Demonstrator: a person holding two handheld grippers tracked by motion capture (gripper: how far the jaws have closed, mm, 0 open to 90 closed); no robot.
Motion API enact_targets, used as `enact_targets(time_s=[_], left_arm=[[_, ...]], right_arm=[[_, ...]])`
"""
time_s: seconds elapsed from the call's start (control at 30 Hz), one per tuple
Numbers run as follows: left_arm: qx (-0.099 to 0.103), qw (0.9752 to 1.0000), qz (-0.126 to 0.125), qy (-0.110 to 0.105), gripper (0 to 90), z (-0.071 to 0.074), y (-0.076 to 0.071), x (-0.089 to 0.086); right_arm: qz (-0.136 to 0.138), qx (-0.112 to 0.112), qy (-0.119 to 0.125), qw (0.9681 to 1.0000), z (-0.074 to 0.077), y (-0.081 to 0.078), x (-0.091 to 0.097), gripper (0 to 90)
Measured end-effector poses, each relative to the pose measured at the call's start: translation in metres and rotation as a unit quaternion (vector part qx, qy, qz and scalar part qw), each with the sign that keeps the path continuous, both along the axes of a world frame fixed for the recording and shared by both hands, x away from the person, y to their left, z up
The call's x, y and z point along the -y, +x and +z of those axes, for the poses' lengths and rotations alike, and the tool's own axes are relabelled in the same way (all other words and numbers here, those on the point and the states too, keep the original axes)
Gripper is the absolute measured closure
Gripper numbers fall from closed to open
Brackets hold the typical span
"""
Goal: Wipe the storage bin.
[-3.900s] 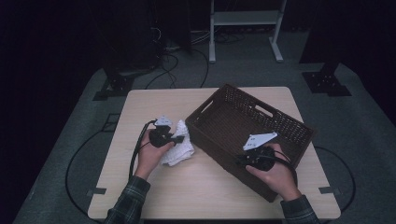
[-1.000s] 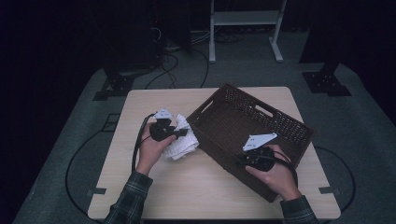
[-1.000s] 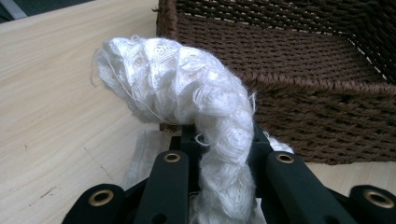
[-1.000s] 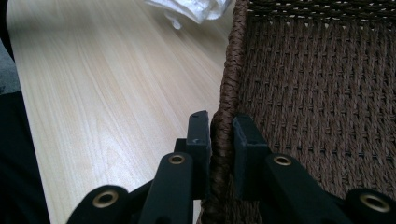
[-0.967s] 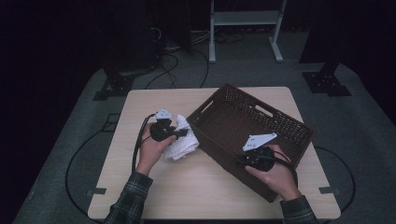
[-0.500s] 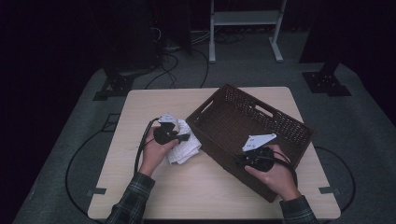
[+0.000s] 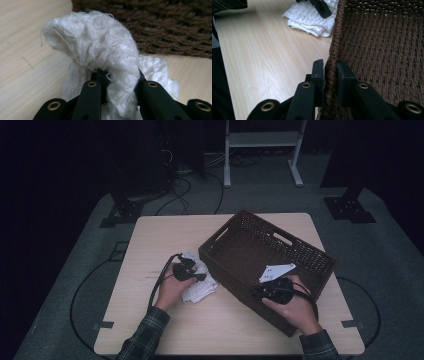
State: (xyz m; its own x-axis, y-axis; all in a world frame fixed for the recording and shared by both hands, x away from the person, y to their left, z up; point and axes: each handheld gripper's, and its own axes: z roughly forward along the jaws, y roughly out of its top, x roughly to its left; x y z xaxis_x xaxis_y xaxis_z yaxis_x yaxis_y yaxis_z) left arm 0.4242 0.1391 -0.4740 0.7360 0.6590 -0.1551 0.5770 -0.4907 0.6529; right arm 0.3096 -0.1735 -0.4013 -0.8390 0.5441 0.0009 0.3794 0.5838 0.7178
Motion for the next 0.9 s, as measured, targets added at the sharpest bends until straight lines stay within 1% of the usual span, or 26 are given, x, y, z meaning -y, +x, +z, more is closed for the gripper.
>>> enact_targets(time_s=[0.13,0.2,0.27,0.3,0.43,0.57,0.7,0.87,0.9], left_arm=[[0.001,1.0,-0.001,-0.008,75.9,0.003,0.0,-0.002],[0.005,0.9998,-0.001,-0.017,75.9,0.006,-0.001,-0.004],[0.007,0.9998,-0.002,-0.02,75.9,0.009,-0.002,-0.004],[0.009,0.9996,-0.001,-0.026,75.9,0.011,-0.003,-0.004],[0.016,0.9993,-0.006,-0.032,75.9,0.018,-0.005,-0.004],[0.02,0.9984,-0.009,-0.053,75.9,0.025,-0.008,-0.003],[0.029,0.9973,-0.014,-0.066,75.9,0.035,-0.011,-0.004],[0.036,0.9961,-0.015,-0.079,75.9,0.043,-0.014,-0.005],[0.038,0.996,-0.017,-0.079,75.9,0.044,-0.014,-0.005]], right_arm=[[0.0,0.0,0.0,1.0,0.0,0.0,0.0,77.5],[0.0,0.001,0.0,1.0,0.0,0.0,0.0,77.5],[0.001,0.001,0.0,1.0,0.0,0.0,0.0,77.5],[0.0,0.001,0.0,1.0,0.0,0.0,0.0,77.5],[0.001,0.003,-0.001,1.0,0.0,0.0,0.0,77.5],[0.001,0.003,-0.001,1.0,0.0,0.0,0.0,77.4],[0.001,0.002,-0.001,1.0,0.0,0.0,0.0,77.3],[0.001,0.002,-0.002,1.0,-0.001,0.0,0.0,77.1],[0.001,0.002,-0.002,1.0,-0.001,0.0,0.0,77.1]])
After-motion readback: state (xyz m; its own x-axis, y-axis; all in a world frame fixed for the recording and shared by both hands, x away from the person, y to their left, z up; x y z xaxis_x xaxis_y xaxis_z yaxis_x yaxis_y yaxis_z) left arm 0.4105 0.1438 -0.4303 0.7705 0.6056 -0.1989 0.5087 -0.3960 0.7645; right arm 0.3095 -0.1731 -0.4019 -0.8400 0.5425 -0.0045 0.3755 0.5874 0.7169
